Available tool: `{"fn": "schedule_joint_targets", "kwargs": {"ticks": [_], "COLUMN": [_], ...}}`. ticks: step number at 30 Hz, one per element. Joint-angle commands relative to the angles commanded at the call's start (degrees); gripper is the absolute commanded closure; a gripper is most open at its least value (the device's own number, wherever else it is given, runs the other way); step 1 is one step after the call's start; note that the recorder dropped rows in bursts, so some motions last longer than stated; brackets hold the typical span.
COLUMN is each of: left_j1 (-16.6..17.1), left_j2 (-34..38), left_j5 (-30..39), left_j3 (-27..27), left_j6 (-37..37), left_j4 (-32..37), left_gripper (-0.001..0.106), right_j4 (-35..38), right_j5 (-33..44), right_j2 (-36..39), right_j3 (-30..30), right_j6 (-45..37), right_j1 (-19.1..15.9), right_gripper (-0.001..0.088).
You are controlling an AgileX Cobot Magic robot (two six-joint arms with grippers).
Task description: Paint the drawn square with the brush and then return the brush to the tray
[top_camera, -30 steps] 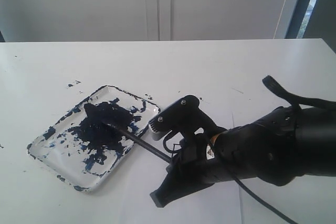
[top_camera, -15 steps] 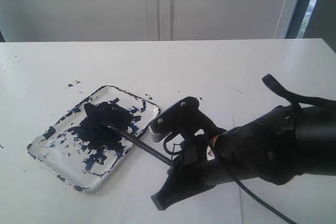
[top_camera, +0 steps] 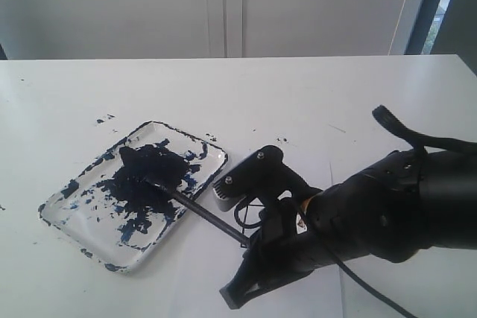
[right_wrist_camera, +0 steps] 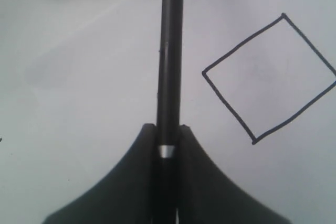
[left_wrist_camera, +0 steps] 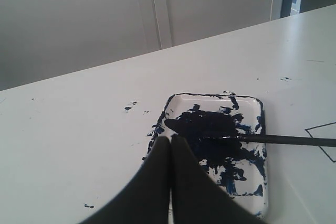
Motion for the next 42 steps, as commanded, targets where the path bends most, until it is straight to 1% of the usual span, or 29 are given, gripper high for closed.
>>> {"fn": "schedule_joint_targets", "kwargs": {"ticks": [6, 12, 14, 17, 20, 23, 25, 27, 31, 33, 37, 39, 42], "left_j1": [0.00, 0.00, 0.00, 0.00, 0.00, 0.00, 0.00, 0.00, 0.00, 0.00, 0.00, 0.00, 0.00], "left_j2": [0.00, 0.00, 0.00, 0.00, 0.00, 0.12, 0.12, 0.12, 1.55, 3.36, 7.87, 10.56, 14.63], "left_j5": [0.36, -0.57, -0.46, -0.46, 0.29, 3.87, 5.09, 5.48, 7.10, 7.71, 8.04, 7.77, 6.97], "left_j3": [0.00, 0.00, 0.00, 0.00, 0.00, -0.11, -0.11, -0.11, -0.35, -0.35, -0.44, -0.44, -0.44], "left_j6": [0.00, 0.00, -0.47, -0.47, 0.86, 6.37, 10.52, 13.27, 16.18, 18.67, 28.04, 32.12, 36.08], "left_j4": [0.00, -0.27, -2.02, -6.91, -10.88, -12.10, -14.25, -16.77, -22.25, -27.19, -36.72, -40.09, -43.01], "left_gripper": [0.105, 0.105, 0.105, 0.105, 0.105, 0.105, 0.105, 0.105, 0.105, 0.105, 0.105, 0.105, 0.105], "right_j4": [0.47, 0.47, 0.47, 0.33, -0.02, -1.33, -2.26, -2.36, -3.49, -4.44, -5.31, -5.31, -5.53], "right_j5": [0.90, 2.05, 2.97, 4.25, 5.93, 7.67, 8.78, 9.93, 14.01, 15.93, 18.77, 20.10, 21.96], "right_j2": [-0.41, -4.83, -7.18, -10.64, -13.49, -15.96, -17.62, -19.15, -22.12, -23.59, -27.21, -29.00, -31.84], "right_j3": [0.00, 0.00, 0.00, 0.00, 0.00, 0.00, 0.00, 0.00, 0.00, 0.00, 0.00, 0.00, 0.00], "right_j6": [0.00, 0.00, 0.00, 0.00, 0.00, 0.00, 0.00, 0.00, 0.00, 0.00, 0.00, 0.00, 0.00], "right_j1": [0.00, 0.00, 0.00, 0.00, 0.00, 0.00, 0.00, 0.00, 0.00, 0.00, 0.00, 0.00, 0.00], "right_gripper": [0.0868, 0.0868, 0.0868, 0.0868, 0.0868, 0.0868, 0.0868, 0.0868, 0.0868, 0.0868, 0.0868, 0.0868, 0.0868]}}
